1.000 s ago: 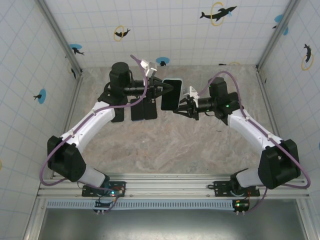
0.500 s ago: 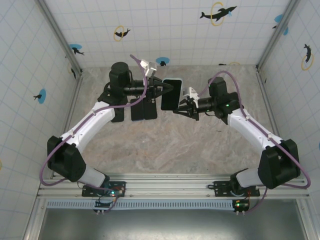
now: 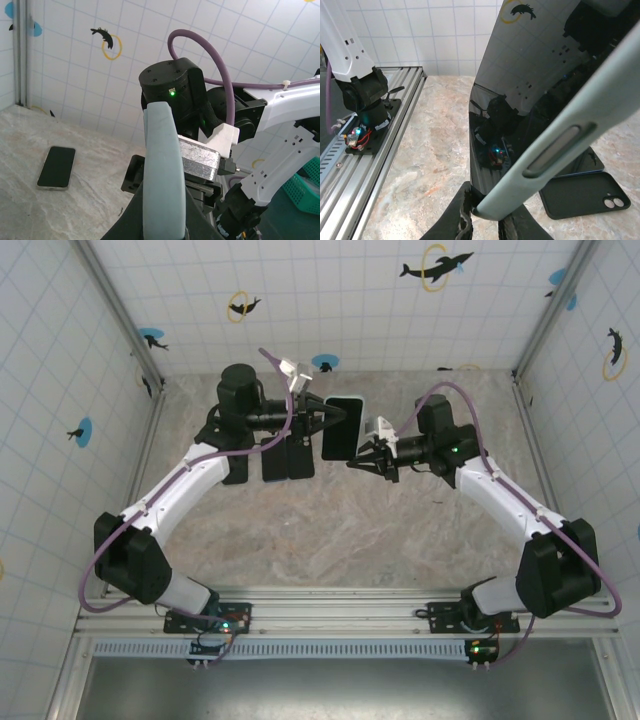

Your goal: Take the phone out of the phone case

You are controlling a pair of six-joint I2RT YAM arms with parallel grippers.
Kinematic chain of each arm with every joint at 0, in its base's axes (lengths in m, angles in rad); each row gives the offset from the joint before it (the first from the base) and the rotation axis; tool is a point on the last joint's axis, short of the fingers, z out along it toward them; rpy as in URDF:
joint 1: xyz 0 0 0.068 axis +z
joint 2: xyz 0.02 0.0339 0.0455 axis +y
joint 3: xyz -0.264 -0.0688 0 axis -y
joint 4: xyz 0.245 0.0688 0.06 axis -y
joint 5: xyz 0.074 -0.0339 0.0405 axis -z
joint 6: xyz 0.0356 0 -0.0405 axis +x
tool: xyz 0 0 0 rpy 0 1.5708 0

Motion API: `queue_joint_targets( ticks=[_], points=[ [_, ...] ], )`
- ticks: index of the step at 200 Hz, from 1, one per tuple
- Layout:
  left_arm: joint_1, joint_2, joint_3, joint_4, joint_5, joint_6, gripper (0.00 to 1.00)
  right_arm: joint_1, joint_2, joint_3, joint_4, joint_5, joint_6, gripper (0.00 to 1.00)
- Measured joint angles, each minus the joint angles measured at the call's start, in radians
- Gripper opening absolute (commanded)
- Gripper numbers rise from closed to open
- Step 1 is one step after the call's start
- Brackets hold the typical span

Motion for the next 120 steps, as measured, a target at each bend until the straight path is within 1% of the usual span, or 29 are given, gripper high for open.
queue_joint_targets(
  ticks=[81,100,120],
  points=[
    [0.007,0.0,-0.013,0.071,0.023,-0.074,0.0,0.006,-0.001,0.005,0.026,0.002,0.071,0.14],
    [0.007,0.0,-0.017,0.092,0.022,-0.091,0.0,0.01,-0.002,0.005,0.037,0.018,0.082,0.13],
    [0.007,0.001,-0.02,0.118,0.022,-0.116,0.0,0.021,-0.016,0.005,0.039,0.064,0.07,0.12]
  ],
)
